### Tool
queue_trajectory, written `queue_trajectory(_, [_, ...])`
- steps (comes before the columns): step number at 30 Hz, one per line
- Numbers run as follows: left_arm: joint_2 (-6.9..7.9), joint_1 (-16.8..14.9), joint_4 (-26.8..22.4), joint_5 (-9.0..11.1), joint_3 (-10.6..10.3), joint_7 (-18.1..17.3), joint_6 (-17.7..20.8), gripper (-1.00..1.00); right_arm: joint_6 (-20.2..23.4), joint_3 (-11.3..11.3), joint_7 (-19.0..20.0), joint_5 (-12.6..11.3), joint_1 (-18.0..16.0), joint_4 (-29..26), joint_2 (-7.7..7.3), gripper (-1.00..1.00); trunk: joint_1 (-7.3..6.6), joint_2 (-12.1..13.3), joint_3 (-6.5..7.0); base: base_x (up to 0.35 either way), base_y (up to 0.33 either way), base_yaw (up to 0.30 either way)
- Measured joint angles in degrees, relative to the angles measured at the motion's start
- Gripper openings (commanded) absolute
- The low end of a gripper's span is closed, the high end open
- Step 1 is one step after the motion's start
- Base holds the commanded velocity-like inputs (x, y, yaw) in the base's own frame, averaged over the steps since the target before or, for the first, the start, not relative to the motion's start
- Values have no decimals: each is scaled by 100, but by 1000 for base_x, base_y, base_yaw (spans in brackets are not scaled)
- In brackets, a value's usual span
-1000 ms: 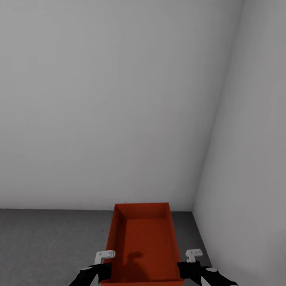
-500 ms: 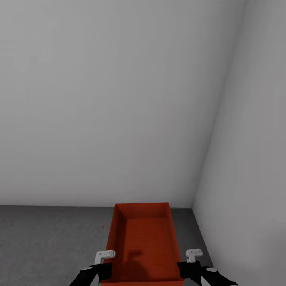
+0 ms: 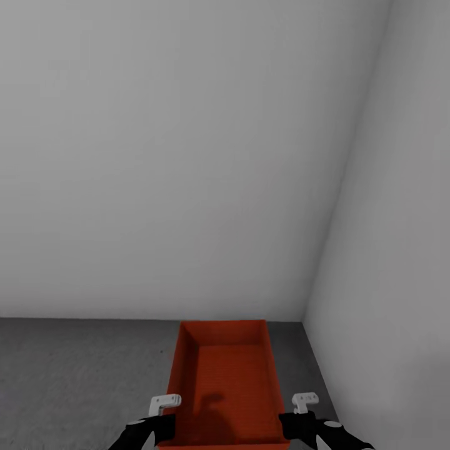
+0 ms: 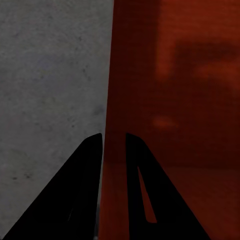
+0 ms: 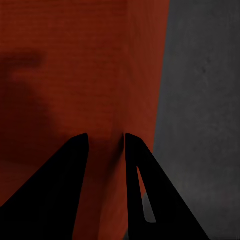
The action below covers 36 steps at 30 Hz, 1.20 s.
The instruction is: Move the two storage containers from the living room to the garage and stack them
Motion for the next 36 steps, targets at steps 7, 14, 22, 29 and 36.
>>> queue_trajectory(7, [0,0,0,-1,1,0,15,-100,20,-22,12,17,0,-2,-2,-100,154,-281,-190,0,0,-11])
queue_trajectory(14, [0,0,0,7,-8,0,-41,-100,-40,-13,4,11,0,0,-1,-100,308,-562,-380,0,0,-34])
queue_trajectory(22, [4,-1,0,8,-6,0,42,-100,47,-13,15,3,0,2,-1,-100,484,-884,-598,0,0,-1])
queue_trajectory(29, [0,-2,0,2,-5,0,-10,-100,-12,-11,6,4,0,2,-1,-100,637,-1165,-788,0,0,0])
queue_trajectory(36, [0,-1,0,3,-5,0,-19,-100,-17,-10,6,4,0,0,-1,-100,791,-1446,-978,0,0,0])
